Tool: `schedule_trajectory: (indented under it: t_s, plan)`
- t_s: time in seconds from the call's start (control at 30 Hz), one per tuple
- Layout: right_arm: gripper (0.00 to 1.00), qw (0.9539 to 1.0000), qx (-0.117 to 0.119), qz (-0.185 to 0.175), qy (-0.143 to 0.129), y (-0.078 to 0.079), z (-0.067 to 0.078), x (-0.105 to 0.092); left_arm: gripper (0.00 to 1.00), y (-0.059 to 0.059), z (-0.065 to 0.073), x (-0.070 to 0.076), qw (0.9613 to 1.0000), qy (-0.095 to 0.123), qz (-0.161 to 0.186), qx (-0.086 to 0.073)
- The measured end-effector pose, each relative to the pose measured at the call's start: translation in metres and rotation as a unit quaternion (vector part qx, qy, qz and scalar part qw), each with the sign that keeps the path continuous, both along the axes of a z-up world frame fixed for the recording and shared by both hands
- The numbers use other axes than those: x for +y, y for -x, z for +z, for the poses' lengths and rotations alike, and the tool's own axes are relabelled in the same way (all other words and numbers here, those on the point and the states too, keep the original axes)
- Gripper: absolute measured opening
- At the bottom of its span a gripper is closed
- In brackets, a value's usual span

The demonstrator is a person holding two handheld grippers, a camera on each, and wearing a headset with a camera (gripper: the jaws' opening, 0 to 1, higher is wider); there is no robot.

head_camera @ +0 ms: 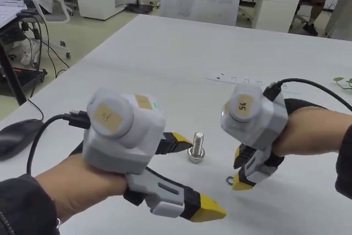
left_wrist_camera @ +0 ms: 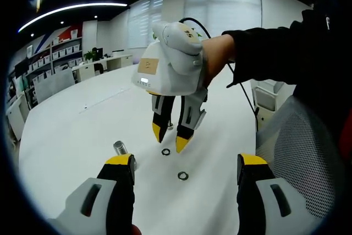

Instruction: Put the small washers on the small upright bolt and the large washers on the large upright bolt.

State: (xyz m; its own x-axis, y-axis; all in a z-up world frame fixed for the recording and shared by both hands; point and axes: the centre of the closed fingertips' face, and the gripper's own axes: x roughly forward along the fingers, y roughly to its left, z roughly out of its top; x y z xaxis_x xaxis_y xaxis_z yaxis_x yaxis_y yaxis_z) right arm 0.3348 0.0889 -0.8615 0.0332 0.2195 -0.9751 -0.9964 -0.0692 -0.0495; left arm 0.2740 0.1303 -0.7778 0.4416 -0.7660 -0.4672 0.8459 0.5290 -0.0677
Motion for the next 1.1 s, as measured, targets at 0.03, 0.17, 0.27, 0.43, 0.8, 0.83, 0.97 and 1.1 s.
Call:
schedule_trajectory:
  t_s: [0.03, 0.17, 0.27, 0.43, 0.8, 0.83, 0.97, 1.1]
  plan:
    - [0.27, 1.0, 0.001, 0.0, 0.001, 0.0, -0.001, 0.001, 0.76, 0.0, 0.0, 0.0, 1.0, 0.0, 0.0, 0.0]
    - [0.26, 1.0, 0.006, -0.003, 0.002, -0.002, -0.006, 0.001, 0.76, -0.001, 0.0, 0.0, 1.0, 0.001, 0.002, 0.0]
    - [0.26, 1.0, 0.006, -0.006, 0.003, -0.005, -0.01, 0.001, 0.76, -0.001, 0.0, 0.0, 1.0, 0.0, 0.001, 0.0]
    - [0.26, 0.9999, 0.009, -0.009, 0.003, -0.006, -0.013, 0.001, 0.76, -0.001, 0.0, 0.0, 1.0, -0.001, 0.001, 0.0]
    - [0.25, 0.9996, 0.021, -0.017, 0.005, -0.005, -0.016, 0.001, 0.76, -0.001, -0.002, 0.001, 1.0, -0.003, 0.001, 0.001]
    - [0.25, 0.9996, 0.021, -0.018, 0.004, -0.005, -0.016, 0.001, 0.76, -0.001, -0.002, 0.001, 1.0, -0.004, 0.001, 0.001]
    - [0.25, 0.9996, 0.021, -0.018, 0.004, -0.006, -0.016, 0.001, 0.76, -0.002, -0.003, 0.0, 1.0, -0.005, 0.0, 0.002]
    - [0.25, 0.9996, 0.019, -0.017, 0.006, -0.006, -0.016, 0.001, 0.76, -0.002, -0.003, 0.0, 1.0, -0.006, -0.001, 0.002]
